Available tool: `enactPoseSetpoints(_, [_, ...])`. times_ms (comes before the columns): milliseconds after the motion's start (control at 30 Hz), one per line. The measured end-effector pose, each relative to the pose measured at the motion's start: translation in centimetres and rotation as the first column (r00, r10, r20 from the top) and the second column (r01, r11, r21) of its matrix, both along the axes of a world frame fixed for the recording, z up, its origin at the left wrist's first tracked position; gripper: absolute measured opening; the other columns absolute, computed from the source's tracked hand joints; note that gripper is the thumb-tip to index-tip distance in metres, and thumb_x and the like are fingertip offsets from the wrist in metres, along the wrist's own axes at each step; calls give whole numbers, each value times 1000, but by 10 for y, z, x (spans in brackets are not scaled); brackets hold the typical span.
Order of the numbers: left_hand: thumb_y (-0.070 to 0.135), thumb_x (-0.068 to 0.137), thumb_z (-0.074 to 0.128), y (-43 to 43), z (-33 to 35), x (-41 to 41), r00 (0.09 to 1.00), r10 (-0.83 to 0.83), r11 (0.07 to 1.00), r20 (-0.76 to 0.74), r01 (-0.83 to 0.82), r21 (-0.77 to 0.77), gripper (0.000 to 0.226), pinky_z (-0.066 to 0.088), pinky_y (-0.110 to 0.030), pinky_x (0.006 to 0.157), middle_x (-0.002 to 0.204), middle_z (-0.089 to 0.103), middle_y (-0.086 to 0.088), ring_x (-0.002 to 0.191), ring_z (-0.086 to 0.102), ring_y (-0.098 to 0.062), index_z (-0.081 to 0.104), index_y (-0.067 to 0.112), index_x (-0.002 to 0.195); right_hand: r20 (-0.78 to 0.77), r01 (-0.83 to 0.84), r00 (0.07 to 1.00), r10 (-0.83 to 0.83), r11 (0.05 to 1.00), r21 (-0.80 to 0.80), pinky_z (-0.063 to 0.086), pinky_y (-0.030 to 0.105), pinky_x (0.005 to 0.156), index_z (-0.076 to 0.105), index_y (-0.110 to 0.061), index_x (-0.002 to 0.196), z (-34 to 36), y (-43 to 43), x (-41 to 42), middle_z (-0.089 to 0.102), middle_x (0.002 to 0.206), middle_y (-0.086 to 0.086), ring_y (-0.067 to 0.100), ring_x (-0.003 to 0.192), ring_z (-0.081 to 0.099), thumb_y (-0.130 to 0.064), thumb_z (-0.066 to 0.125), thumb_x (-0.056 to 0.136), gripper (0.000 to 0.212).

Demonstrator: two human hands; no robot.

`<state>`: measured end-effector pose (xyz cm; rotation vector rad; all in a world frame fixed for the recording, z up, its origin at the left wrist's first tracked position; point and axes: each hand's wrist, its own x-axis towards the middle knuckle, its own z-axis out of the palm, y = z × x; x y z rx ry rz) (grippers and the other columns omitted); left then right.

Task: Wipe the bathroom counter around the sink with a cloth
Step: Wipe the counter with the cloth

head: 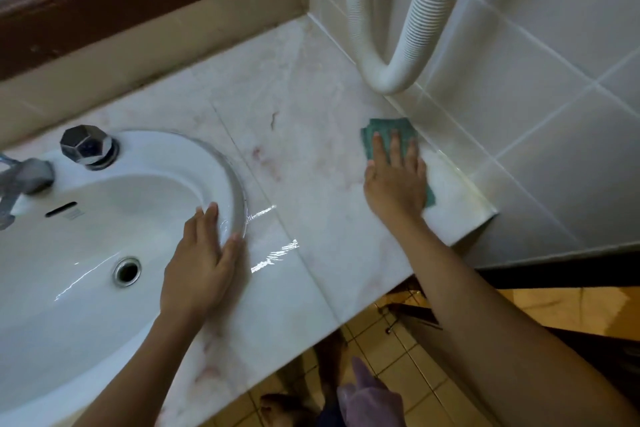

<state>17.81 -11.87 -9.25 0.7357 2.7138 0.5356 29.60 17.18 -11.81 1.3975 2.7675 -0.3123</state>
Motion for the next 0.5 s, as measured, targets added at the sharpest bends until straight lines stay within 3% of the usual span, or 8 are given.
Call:
enactPoseSetpoints(100, [52,97,40,-2,1,1,1000,3,1000,-3,-3,24,62,38,-47,104,158,25,-1,141,34,-25,21,29,151,-51,-192,980,191,981,-14,20,45,112,24,-27,151,2,-25,-10,23,159,4,32,146,16,-38,22,95,57])
enactPoseSetpoints(200, [52,96,43,-2,3,2,1000,11,998,16,-12,61,62,36,-45,106,158,25,2,142,33,-22,23,32,151,-48,-279,959,279,960,4,17,43,114,17,-32,152,1,-39,33,17,161,-1,26,148,11,-40,19,97,56])
enactPoseSetpoints(300, [55,95,42,-3,4,4,999,30,998,21,-31,61,63,36,-45,106,158,26,5,141,35,-21,23,33,151,-39,-32,999,33,999,27,8,44,117,4,-36,152,-3,-36,91,5,162,-4,24,149,1,-45,17,99,56])
enactPoseSetpoints(367, [56,95,42,-4,4,5,1000,26,998,16,-27,61,62,37,-46,105,158,27,5,141,36,-22,22,34,150,-81,147,986,-146,989,1,8,47,118,5,-35,152,-3,-38,121,7,162,-1,24,148,0,-46,16,98,56])
enactPoseSetpoints(500, [57,96,40,-3,4,5,1000,28,999,15,-28,43,62,38,-48,104,158,27,3,140,37,-25,21,34,150,-125,233,963,-240,970,-67,6,47,117,7,-32,153,-2,-50,145,4,162,2,27,148,-2,-45,15,98,57])
